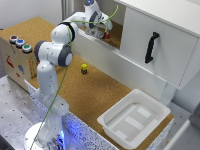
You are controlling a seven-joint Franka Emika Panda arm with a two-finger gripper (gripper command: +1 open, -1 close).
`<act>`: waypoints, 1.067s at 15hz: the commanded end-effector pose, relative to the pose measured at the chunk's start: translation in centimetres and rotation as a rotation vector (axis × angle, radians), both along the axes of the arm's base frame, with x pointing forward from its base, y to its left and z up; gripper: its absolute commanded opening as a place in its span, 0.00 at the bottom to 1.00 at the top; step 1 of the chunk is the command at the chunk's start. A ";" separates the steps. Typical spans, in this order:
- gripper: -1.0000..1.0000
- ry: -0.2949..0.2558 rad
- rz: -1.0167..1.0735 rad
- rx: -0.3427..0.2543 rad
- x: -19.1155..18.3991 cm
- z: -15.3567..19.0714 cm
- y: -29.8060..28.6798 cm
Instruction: Place the pink block inside the left cabinet
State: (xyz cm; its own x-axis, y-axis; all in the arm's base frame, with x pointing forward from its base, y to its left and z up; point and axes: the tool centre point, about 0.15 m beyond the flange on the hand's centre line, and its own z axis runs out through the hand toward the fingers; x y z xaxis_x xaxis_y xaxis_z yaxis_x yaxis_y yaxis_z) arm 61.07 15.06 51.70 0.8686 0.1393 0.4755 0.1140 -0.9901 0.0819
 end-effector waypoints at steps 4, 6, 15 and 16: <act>1.00 0.116 -0.105 0.033 -10.1 -5.9 -1.3; 1.00 0.158 -0.095 0.050 -12.0 -7.8 -1.0; 1.00 0.205 0.088 0.015 -16.3 -14.1 0.9; 1.00 0.205 0.088 0.015 -16.3 -14.1 0.9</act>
State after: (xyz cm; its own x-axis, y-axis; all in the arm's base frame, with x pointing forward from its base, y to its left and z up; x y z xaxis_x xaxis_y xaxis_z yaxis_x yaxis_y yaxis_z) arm 47.56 15.94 40.37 0.9673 0.1588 0.1976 0.1513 -0.9871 0.0528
